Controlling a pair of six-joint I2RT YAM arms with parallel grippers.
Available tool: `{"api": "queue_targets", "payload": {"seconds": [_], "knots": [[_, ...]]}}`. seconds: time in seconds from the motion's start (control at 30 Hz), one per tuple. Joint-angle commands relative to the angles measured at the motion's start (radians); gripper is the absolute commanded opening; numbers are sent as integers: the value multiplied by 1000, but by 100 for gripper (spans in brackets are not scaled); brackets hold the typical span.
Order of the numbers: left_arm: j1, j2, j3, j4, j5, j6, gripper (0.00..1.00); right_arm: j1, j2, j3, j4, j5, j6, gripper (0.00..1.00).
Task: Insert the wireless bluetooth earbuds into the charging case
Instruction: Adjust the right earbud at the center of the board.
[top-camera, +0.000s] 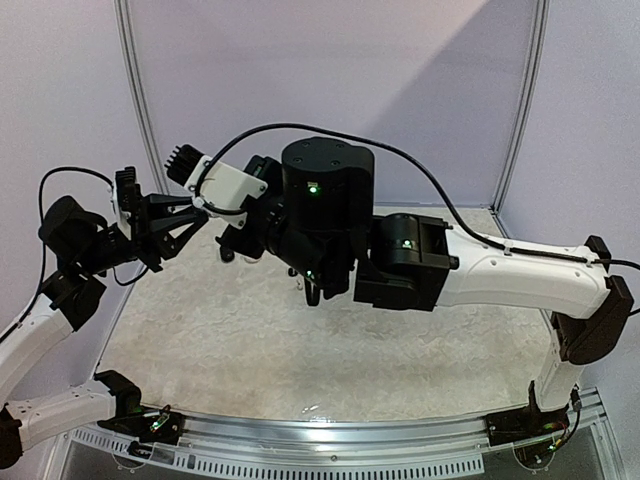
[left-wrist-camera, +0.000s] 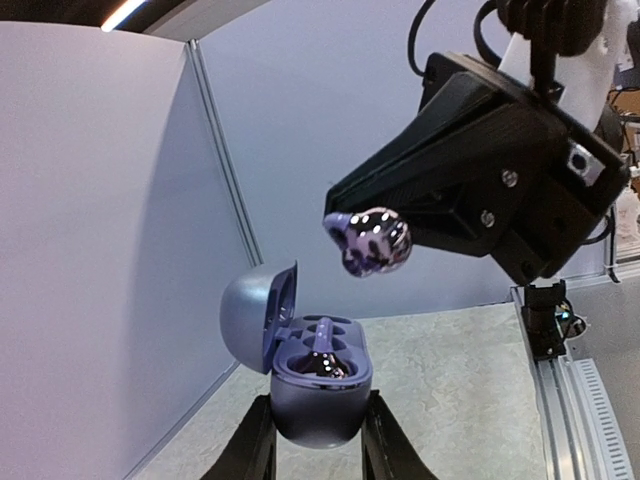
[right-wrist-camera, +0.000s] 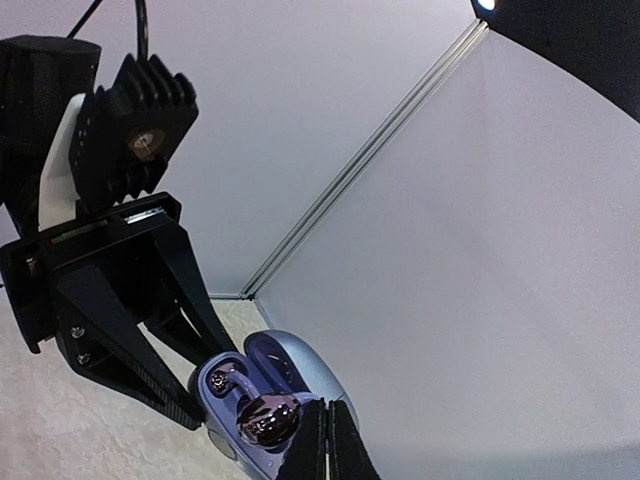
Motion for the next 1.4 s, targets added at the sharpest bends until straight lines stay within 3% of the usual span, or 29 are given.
{"api": "queue_targets", "payload": {"seconds": [0.0,0.13,0.2,0.33,0.47,0.57,0.83,1.03,1.27,1.37], "knots": [[-13,-7,19,-53,-99,20,0,-16,-49,22,-57,108,83,0],[-13,-19,8,-103,-203,97,0,-95,-38,101,-396,263,320,0],[-13,-26,-6,-120,-229,147,0,-147,-47,101,-621,298,555,0],[-13,-31,-26,-157,-240,214,0,-303,-71,16,-1000,104,1117,0],[-13,-35,-45,-160,-241,214,0,-404,-56,-171,-1196,28,1455,0],[-14,-38,-49,-167,-244,217,0,-441,-48,-333,-1190,-15,1612,0],[-13,-39,-56,-169,-241,220,0,-513,-72,-671,-927,-205,1954,0],[-15,-44,-59,-171,-244,228,0,-532,59,-618,-972,-291,2024,0],[-18,-53,-57,-189,-246,249,0,-542,110,-644,-899,-375,2051,5],[-18,-49,-57,-190,-245,254,0,-541,116,-638,-902,-380,2033,16]]}}
